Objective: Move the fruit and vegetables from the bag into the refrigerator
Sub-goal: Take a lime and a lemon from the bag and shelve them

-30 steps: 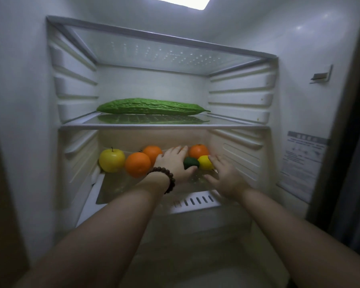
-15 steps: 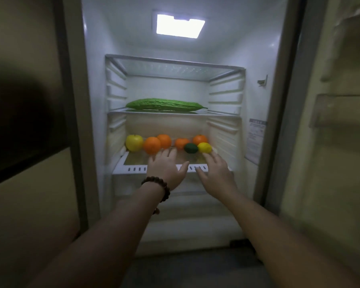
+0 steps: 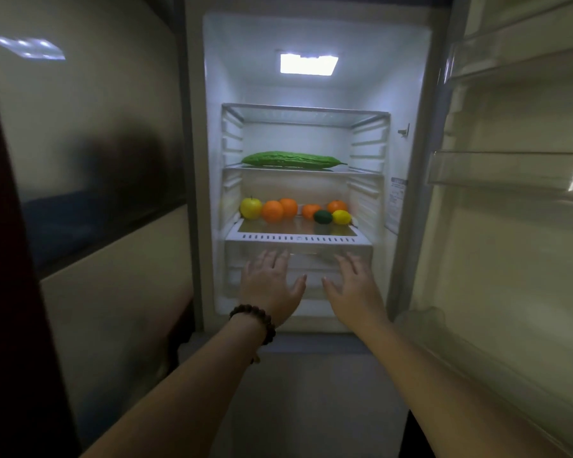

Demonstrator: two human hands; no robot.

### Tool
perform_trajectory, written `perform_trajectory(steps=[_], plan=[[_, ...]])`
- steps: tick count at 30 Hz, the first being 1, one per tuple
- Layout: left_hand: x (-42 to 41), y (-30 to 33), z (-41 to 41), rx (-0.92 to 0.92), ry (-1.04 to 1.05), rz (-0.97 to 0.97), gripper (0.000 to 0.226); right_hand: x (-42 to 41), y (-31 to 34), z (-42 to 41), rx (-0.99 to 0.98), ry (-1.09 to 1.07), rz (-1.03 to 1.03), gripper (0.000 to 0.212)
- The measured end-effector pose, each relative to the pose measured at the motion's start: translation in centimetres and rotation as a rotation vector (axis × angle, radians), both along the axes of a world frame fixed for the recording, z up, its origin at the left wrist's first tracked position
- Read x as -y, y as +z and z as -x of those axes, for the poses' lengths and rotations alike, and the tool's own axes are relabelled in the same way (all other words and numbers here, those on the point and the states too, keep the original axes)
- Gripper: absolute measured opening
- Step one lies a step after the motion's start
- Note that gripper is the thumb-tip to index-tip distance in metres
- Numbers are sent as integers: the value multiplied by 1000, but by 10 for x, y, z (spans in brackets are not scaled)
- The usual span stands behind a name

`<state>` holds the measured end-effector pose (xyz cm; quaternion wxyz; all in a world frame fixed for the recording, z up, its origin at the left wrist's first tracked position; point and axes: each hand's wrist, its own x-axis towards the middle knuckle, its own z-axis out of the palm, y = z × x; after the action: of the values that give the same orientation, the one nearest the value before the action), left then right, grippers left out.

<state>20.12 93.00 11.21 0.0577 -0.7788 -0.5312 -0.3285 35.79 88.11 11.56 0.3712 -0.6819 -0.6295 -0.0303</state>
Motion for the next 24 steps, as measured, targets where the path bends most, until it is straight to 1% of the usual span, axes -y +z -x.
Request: perform_trajectory(steps=[4, 8, 11, 14, 18, 24], plan=[[27, -3, 11, -4, 7, 5, 66, 30, -9, 8, 47, -3, -22, 57], [53, -7, 21, 12, -43, 45, 65, 57, -17, 17, 76, -36, -24, 57], [73, -14, 31, 11, -75, 34, 64, 79, -25, 26, 108, -83, -16, 56], [93, -23, 43, -6, -100, 54, 64, 106, -38, 37, 90, -104, -35, 54], [130, -46, 55, -39, -171, 116, 65, 154, -65, 49, 68, -160, 35, 54], [184, -98, 55, -88, -308, 177, 65, 243, -111, 53, 28, -343, 104, 55]])
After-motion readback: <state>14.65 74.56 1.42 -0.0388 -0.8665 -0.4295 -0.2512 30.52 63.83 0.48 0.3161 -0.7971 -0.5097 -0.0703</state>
